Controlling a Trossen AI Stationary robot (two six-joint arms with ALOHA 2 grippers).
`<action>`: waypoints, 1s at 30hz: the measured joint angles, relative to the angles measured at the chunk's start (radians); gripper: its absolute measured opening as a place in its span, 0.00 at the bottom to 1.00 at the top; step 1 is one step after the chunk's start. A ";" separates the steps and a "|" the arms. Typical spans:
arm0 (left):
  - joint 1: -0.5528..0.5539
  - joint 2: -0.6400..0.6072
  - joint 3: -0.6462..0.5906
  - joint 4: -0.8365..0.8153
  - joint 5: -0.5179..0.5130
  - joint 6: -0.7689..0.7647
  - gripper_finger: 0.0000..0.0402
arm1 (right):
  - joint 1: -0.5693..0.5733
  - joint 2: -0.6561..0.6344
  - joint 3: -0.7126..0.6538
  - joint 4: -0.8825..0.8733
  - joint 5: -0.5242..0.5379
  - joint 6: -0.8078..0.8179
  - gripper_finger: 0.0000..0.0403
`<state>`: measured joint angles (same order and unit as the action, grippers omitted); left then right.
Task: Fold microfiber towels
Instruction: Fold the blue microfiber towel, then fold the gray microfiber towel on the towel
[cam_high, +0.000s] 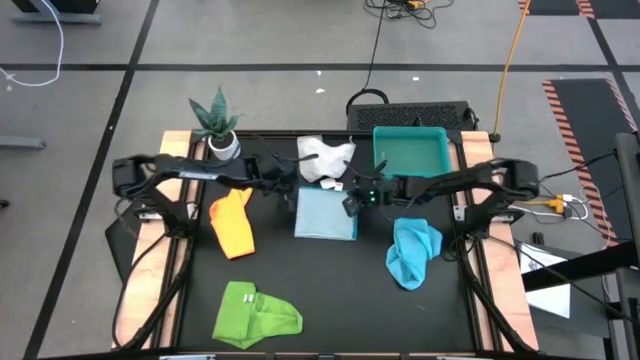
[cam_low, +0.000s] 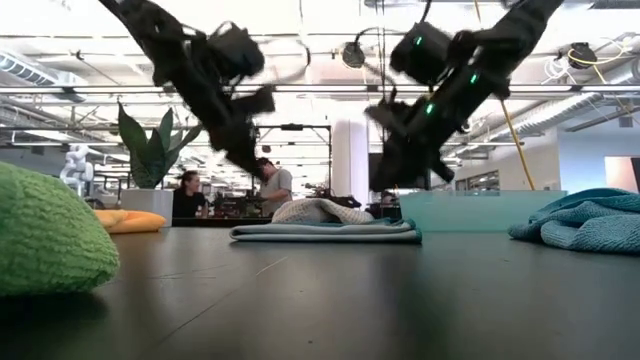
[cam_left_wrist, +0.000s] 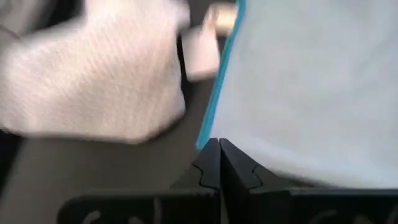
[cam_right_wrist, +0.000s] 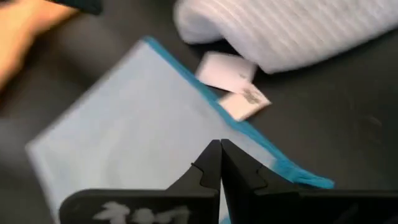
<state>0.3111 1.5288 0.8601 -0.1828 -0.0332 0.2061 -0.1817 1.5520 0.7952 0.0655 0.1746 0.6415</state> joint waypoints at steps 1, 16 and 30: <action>-0.008 -0.025 0.003 0.005 0.003 -0.008 0.00 | 0.009 -0.029 0.000 -0.009 -0.028 0.004 0.00; -0.019 0.137 0.143 0.083 0.036 0.185 0.22 | 0.392 -0.374 0.001 -0.393 -0.018 0.303 0.00; 0.000 0.470 0.499 -0.198 -0.224 0.290 0.56 | 0.507 -0.483 -0.076 -0.462 -0.018 0.342 0.00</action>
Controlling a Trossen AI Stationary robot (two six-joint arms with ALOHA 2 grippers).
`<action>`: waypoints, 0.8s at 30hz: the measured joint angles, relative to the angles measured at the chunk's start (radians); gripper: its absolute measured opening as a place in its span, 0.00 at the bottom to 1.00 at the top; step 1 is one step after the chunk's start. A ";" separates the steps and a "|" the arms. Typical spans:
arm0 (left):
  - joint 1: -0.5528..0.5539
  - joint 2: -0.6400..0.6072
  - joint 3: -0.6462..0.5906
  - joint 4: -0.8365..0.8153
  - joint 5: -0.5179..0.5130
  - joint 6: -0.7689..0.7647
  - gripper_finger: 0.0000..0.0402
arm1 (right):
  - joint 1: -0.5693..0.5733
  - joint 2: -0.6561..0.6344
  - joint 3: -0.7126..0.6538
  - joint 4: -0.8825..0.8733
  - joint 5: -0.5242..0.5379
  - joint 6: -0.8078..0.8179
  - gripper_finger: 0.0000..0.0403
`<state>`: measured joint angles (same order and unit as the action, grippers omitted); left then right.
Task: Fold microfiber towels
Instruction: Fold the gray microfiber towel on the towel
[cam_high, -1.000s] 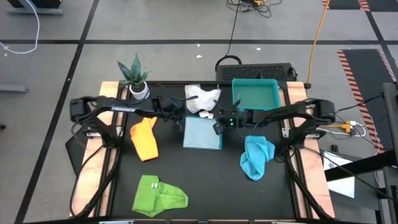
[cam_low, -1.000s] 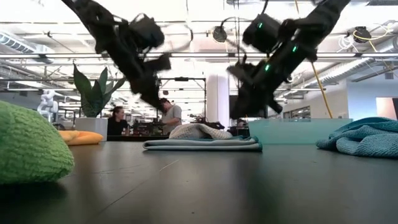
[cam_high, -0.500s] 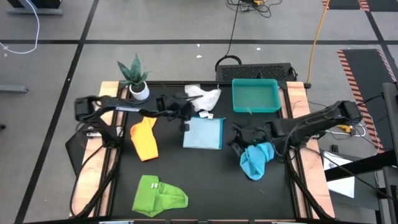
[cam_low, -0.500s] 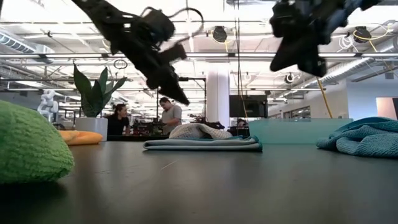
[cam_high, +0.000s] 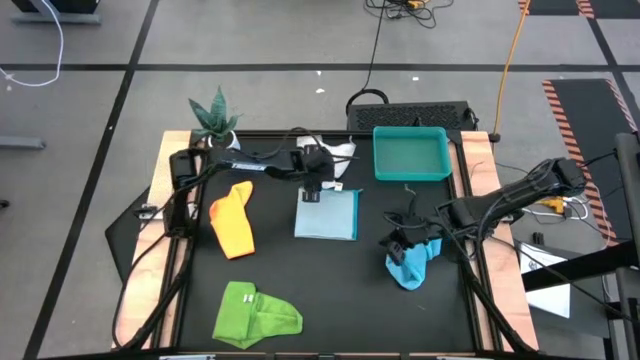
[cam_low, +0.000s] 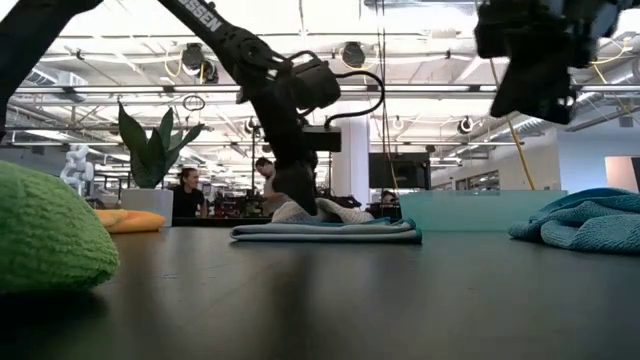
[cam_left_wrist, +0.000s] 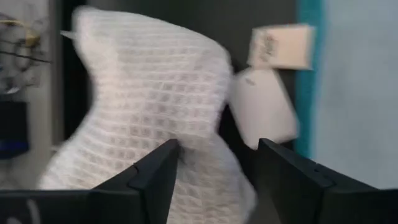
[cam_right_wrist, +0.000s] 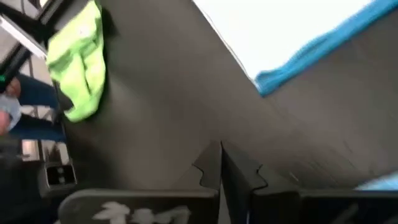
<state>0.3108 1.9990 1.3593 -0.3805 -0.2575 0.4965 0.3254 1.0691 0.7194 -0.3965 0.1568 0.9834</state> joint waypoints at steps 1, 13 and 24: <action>-0.001 0.005 0.006 -0.006 -0.030 -0.003 0.55 | 0.006 -0.016 -0.009 0.001 0.002 0.000 0.00; 0.049 -0.010 0.020 -0.008 -0.103 -0.135 0.04 | 0.064 -0.232 -0.119 0.004 0.032 -0.070 0.00; 0.005 -0.444 0.022 -0.065 0.081 -0.496 0.02 | 0.065 -0.391 -0.143 0.004 0.031 -0.241 0.00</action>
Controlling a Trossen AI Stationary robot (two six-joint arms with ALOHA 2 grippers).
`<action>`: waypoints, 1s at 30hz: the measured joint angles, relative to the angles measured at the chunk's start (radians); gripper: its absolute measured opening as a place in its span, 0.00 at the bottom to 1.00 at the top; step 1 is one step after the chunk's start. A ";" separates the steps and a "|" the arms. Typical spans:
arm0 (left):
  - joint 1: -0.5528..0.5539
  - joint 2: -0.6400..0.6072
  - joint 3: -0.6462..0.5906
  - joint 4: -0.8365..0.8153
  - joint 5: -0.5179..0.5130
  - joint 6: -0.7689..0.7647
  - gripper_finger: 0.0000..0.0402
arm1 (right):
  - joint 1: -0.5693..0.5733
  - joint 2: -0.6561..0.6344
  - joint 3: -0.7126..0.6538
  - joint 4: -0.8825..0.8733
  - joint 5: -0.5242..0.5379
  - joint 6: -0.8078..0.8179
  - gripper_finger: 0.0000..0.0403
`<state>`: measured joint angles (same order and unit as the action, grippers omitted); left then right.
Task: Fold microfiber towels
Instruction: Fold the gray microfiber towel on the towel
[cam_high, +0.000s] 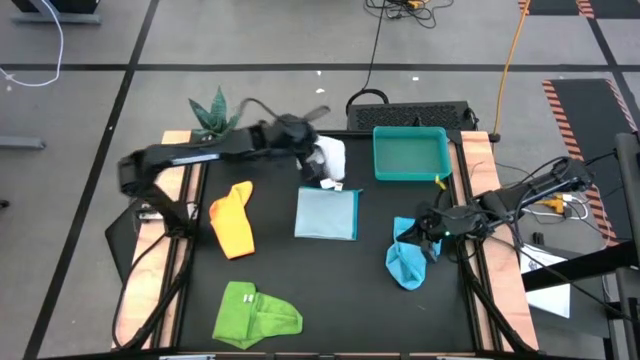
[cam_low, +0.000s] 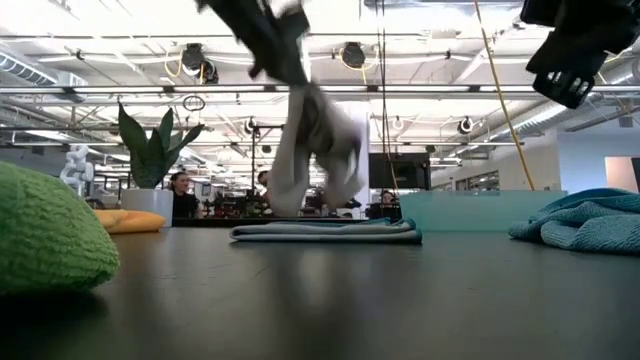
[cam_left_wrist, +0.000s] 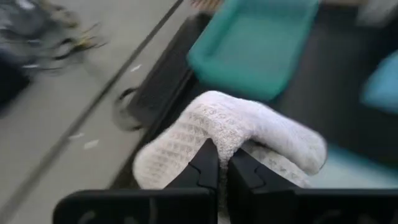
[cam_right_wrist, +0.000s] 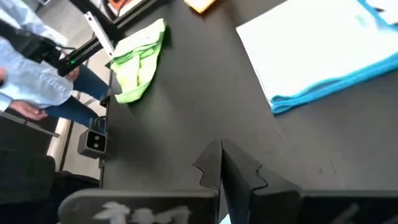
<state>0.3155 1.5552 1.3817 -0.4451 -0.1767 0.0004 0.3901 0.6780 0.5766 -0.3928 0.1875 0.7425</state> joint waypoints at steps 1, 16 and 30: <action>-0.015 -0.033 0.000 -0.006 0.031 -0.045 0.02 | 0.000 -0.004 0.000 0.005 0.000 -0.019 0.00; -0.682 -0.069 -0.048 0.081 -0.036 -0.430 0.01 | 0.034 0.009 0.000 0.068 -0.032 -0.122 0.00; -0.774 0.177 -0.133 0.169 -0.038 -0.719 0.02 | 0.257 0.366 -0.119 0.620 0.080 -0.100 0.00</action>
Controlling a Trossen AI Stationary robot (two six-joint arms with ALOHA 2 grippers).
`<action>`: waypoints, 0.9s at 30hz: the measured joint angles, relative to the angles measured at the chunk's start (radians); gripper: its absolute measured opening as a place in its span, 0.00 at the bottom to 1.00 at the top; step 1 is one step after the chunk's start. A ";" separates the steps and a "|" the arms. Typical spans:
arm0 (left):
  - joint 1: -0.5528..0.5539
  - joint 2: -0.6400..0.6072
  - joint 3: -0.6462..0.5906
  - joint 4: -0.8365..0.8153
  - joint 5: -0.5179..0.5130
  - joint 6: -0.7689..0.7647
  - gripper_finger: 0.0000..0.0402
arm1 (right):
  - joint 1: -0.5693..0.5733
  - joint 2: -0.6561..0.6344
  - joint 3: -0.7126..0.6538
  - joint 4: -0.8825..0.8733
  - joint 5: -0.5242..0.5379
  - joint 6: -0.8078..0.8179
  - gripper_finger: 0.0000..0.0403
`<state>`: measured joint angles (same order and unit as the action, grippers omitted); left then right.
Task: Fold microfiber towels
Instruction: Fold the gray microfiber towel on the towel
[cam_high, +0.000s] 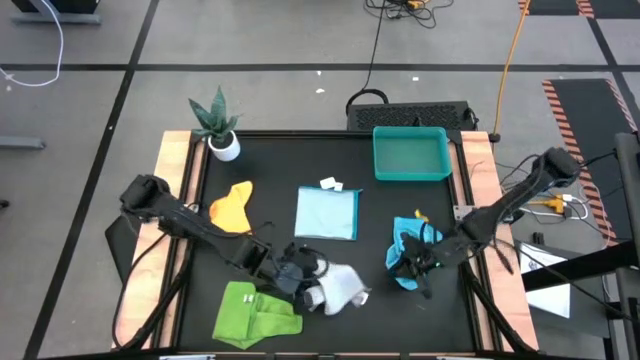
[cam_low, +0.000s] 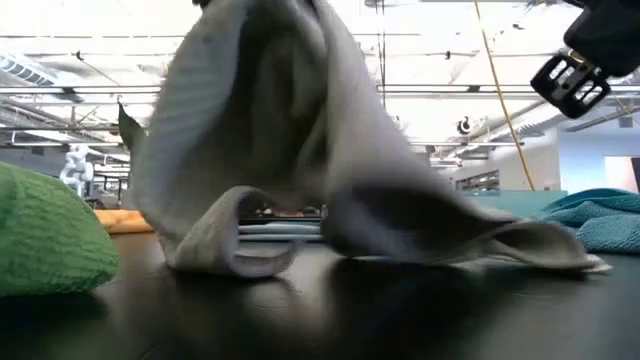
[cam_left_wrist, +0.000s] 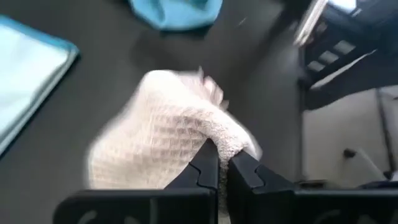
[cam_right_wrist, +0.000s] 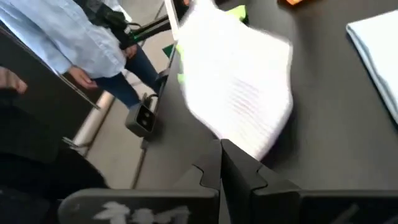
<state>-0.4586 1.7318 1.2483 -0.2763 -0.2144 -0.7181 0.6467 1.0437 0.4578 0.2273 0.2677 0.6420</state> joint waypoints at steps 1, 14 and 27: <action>0.004 0.008 0.002 -0.023 0.004 0.009 0.02 | 0.012 0.034 -0.001 0.038 0.013 -0.028 0.00; 0.005 0.025 0.002 -0.253 0.097 0.133 0.05 | 0.019 0.369 0.001 0.251 0.020 -0.220 0.03; 0.005 0.024 0.002 -0.253 0.141 0.140 0.05 | -0.070 0.493 0.003 0.333 -0.037 -0.094 0.41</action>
<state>-0.4538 1.7561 1.2499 -0.5293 -0.0734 -0.5781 0.5771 1.5370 0.4606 0.5603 0.2311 0.5483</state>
